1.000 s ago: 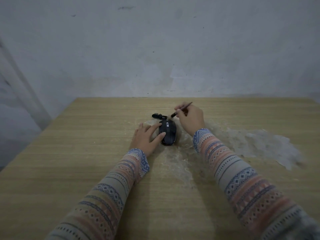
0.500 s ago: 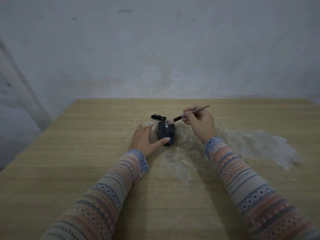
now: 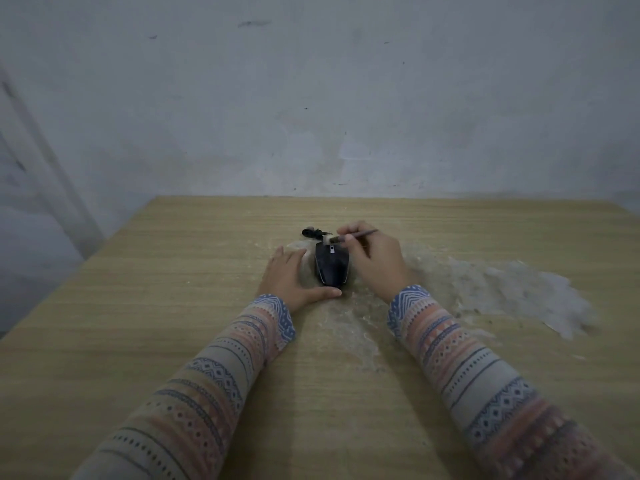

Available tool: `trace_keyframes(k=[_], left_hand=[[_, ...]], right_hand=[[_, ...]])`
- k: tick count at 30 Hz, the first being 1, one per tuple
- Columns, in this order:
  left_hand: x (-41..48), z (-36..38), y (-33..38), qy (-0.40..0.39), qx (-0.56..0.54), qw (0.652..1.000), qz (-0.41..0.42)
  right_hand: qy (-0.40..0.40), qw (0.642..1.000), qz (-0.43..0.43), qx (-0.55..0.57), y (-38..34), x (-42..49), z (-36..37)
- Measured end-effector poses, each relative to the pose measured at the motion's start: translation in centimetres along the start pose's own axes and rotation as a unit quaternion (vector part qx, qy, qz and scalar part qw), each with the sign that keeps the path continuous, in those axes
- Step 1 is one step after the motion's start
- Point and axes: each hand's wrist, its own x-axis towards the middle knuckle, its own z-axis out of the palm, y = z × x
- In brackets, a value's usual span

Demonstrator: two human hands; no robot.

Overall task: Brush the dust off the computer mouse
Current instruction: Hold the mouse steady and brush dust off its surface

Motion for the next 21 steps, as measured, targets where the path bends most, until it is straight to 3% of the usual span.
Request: trace_keyframes(k=[3,7,9,14,17,21], left_hand=[[0.3,-0.1,0.1,-0.002,0.034,0.999,0.017],[0.0,-0.1,0.1,0.008,0.013,1.0,0.003],[0.0,-0.1,0.0,0.011,0.015,1.0,0.013],[-0.8,0.0,0.8,0.039,0.064,0.997,0.02],[-1.0,0.3,2.3,0.101,0.088,0.991,0.021],[-0.4,0.5,4.4,0.118,0.093,0.988,-0.028]], right_hand=[[-0.016,0.997,0.029,0.071,-0.6,0.4,0.5],[-0.003,0.999,0.033,0.031,-0.9,1.4,0.8],[-0.008,0.997,0.039,0.066,-1.0,1.4,0.8],[0.092,0.992,0.043,0.08,0.1,1.5,-0.6],[0.114,0.99,0.047,0.076,0.8,1.5,-1.2],[0.13,0.987,0.045,0.086,1.0,1.6,-1.2]])
